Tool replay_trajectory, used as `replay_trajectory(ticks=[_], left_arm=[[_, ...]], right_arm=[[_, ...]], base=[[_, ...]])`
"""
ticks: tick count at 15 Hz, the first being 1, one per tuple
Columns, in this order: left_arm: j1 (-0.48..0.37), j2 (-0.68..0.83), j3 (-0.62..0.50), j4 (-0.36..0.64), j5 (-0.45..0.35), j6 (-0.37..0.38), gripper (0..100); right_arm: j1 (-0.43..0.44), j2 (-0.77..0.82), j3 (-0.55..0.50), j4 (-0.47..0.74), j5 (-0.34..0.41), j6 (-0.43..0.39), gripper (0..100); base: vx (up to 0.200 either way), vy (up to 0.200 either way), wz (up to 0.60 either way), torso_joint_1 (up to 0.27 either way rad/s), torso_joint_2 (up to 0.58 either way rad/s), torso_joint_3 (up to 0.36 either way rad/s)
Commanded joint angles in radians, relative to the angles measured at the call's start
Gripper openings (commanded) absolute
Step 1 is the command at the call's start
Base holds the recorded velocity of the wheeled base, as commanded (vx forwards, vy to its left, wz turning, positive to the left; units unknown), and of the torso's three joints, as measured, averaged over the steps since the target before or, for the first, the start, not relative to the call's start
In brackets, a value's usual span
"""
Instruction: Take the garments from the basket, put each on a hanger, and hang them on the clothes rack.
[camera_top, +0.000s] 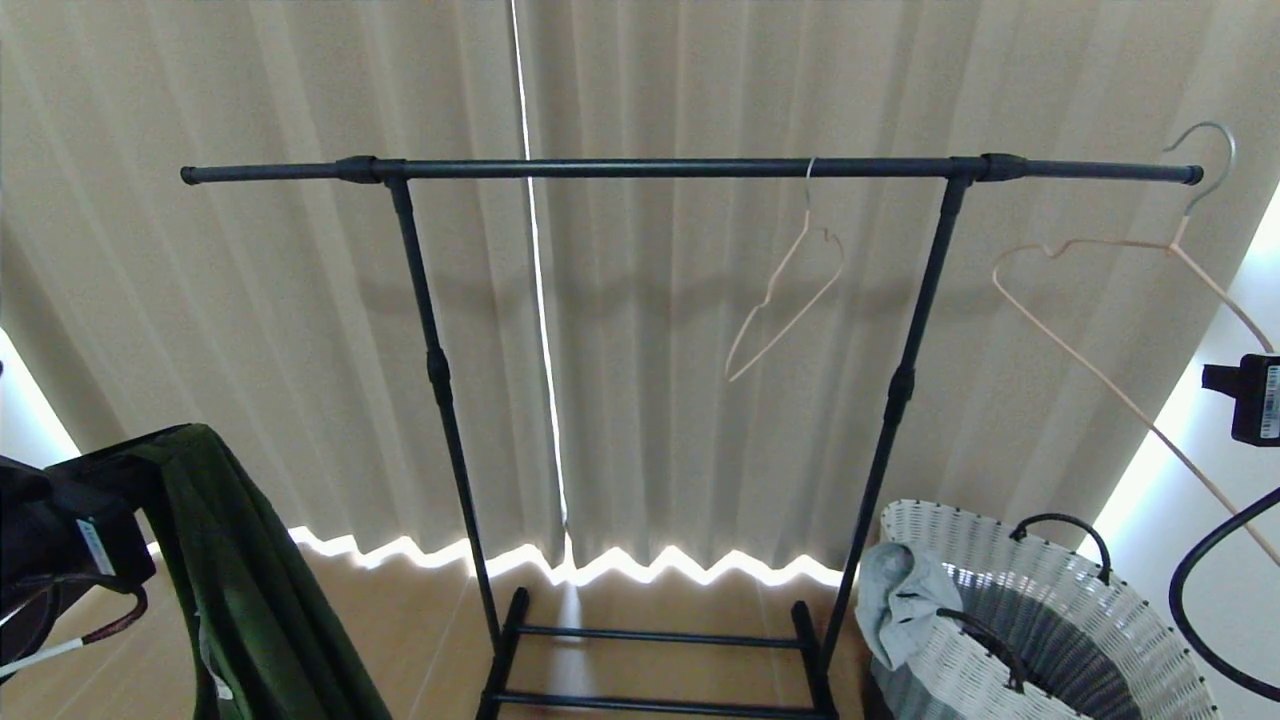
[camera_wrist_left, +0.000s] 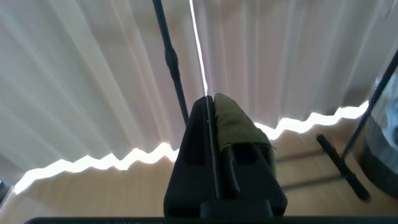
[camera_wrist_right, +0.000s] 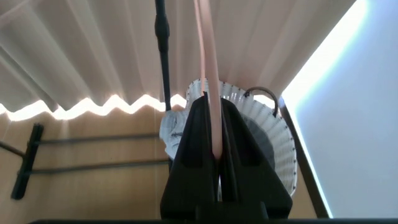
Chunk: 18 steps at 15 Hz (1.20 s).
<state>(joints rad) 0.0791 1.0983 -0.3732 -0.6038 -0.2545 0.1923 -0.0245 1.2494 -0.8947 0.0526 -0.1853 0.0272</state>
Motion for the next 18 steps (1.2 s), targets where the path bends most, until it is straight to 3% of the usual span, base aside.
replay_trajectory(ticks=[1,9,11,13,15,18], left_arm=[[0.001,0.005,0.000,-0.002,0.000,0.001,0],[0.027,0.009,0.020,-0.002,0.001,-0.001,0],[0.030,0.075,0.007,-0.002,0.003,0.024,0],[0.031,0.110,-0.029,-0.002,0.004,0.047,0],[0.019,0.158,-0.122,0.003,0.032,0.047,0],[-0.044,0.281,-0.228,0.006,0.155,0.045,0]], right_arm=[[0.000,-0.005,0.011,0.001,0.000,0.000,0],[0.009,-0.074,0.129,-0.002,0.007,0.005,0],[0.008,-0.105,0.218,-0.112,0.104,0.003,0],[0.009,-0.119,0.253,-0.168,0.122,0.003,0],[0.023,-0.169,0.263,-0.160,0.170,0.003,0],[0.084,-0.202,0.260,-0.165,0.222,0.002,0]], base=[[0.000,0.000,0.00,0.000,0.00,0.000],[0.000,0.000,0.00,0.000,0.00,0.000],[0.000,0.000,0.00,0.000,0.00,0.000],[0.000,0.000,0.00,0.000,0.00,0.000],[0.000,0.000,0.00,0.000,0.00,0.000],[0.000,0.000,0.00,0.000,0.00,0.000]])
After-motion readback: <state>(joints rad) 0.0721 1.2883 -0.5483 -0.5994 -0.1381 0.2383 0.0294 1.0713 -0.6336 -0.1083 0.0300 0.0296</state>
